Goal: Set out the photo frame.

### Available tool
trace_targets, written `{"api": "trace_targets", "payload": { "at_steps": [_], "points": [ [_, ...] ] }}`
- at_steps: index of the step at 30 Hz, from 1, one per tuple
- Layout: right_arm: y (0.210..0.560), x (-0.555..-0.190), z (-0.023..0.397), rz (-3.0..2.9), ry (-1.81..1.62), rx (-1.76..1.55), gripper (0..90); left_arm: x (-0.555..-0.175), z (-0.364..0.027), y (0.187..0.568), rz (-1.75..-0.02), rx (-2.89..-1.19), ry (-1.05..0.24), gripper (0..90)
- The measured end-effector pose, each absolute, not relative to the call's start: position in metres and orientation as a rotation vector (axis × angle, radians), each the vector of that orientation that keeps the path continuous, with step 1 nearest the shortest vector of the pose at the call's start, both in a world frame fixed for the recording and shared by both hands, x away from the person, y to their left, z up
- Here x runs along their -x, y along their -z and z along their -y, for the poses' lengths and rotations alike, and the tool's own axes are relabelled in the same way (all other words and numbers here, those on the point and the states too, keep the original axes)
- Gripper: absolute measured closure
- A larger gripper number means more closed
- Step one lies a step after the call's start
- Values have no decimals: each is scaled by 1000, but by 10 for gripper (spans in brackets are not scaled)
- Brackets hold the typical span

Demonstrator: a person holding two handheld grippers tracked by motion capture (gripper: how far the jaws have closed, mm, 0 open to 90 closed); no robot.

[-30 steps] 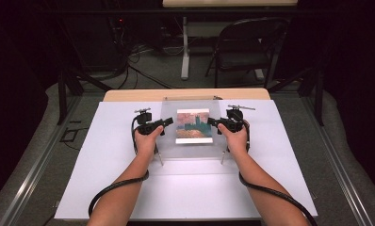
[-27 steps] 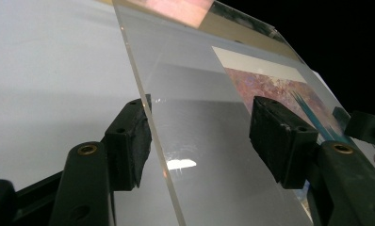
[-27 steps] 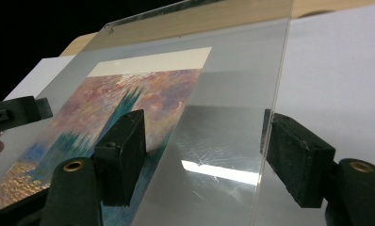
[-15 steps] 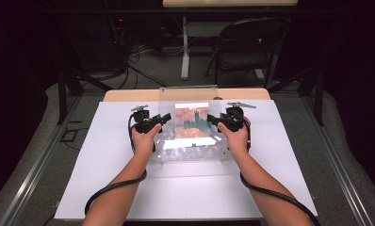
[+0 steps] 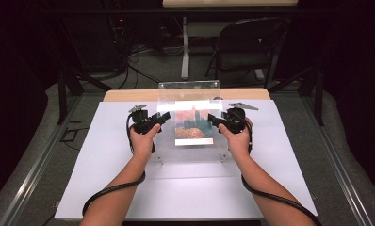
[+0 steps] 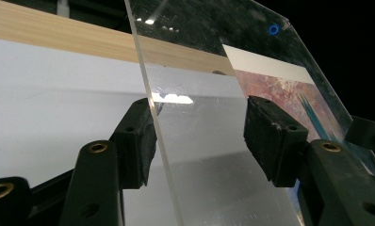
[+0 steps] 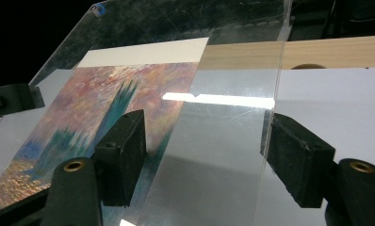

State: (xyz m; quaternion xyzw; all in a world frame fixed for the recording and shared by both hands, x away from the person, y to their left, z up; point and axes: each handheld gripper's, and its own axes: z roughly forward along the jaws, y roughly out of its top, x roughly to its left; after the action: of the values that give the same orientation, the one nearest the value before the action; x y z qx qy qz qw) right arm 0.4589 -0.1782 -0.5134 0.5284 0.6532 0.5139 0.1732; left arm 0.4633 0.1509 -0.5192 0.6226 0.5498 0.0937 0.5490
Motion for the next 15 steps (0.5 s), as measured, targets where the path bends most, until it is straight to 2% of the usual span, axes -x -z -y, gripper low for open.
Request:
{"api": "trace_targets", "payload": {
  "at_steps": [15],
  "points": [
    [503,-445,178,-1810,-1453,-1446,314,-454,-149,510,-1249,-1459,-266,469]
  ]
}}
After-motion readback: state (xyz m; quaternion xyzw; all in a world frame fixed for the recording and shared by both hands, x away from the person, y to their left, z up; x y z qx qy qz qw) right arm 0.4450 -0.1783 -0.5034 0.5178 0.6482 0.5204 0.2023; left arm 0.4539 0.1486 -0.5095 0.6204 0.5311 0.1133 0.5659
